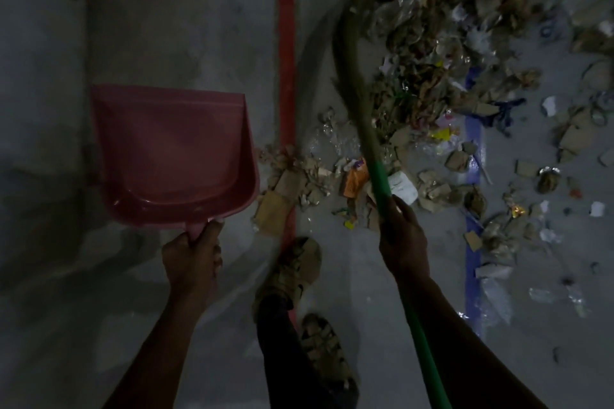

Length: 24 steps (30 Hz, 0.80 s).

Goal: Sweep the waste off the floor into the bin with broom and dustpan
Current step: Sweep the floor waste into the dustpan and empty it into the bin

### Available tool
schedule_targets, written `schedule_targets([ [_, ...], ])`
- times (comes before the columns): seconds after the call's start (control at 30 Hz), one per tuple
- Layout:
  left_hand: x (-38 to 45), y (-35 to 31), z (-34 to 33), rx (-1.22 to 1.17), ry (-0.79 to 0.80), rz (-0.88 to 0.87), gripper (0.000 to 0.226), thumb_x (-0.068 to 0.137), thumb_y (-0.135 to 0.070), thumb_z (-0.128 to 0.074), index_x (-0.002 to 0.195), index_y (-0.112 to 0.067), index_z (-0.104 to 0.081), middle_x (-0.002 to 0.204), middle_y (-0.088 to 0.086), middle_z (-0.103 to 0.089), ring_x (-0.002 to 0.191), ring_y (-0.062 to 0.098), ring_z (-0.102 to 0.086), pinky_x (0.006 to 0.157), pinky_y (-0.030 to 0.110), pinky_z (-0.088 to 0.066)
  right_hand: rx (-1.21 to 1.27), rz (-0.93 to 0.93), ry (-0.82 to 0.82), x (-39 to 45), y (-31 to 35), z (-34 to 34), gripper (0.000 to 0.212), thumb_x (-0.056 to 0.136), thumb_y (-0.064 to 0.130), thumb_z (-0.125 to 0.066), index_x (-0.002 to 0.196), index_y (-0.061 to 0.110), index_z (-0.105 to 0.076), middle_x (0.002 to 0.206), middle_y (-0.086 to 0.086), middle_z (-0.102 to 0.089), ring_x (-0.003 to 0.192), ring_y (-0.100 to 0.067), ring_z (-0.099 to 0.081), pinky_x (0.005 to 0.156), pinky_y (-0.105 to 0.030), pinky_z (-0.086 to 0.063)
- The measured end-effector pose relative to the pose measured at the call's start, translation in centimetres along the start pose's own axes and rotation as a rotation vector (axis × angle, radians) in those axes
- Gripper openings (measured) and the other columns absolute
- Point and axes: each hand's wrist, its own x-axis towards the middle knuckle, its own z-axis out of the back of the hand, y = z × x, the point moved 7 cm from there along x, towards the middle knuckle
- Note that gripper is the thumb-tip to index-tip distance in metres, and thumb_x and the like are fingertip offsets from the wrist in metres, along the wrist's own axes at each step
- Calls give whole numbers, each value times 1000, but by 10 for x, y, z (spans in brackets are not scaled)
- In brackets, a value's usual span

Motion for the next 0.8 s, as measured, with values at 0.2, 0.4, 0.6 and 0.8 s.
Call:
schedule_targets([
  [0.2, -47, 31, 22, -96, -73, 19, 39, 90, -33, -75, 72, -6, -53, 59, 11, -43, 32, 10, -37, 34, 14, -26, 37, 273, 272, -53, 34, -23, 51, 94, 10, -57, 144, 16, -50, 147, -11, -48, 108, -35, -63, 81, -42, -57],
  [0.4, -100, 81, 36, -237, -93, 84, 44, 87, -30, -78, 58, -16, -49, 50, 6, -40, 34, 14, -35, 45, 21, -30, -202, 254, 635, -69, -8, -27, 45, 97, 16, -54, 140, 27, -52, 136, 0, -55, 105, -17, -59, 79, -28, -50],
  [0.6, -150, 127, 34, -205, -87, 87, 41, 89, -30, -77, 63, -11, -52, 53, 9, -41, 40, 16, -37, 40, 19, -28, -365, 32, 463, -48, -66, 29, 44, 96, 19, -54, 138, 30, -52, 125, -3, -61, 103, -25, -61, 73, -28, -43],
  [0.8, -187, 173, 41, -184, -152, 189, 44, 83, -38, -81, 65, -5, -58, 51, 12, -50, 39, 18, -42, 41, 20, -30, -319, -69, 179, -44, -82, 51, 39, 98, 20, -52, 136, 13, -51, 126, -15, -59, 98, -40, -62, 76, -41, -50],
])
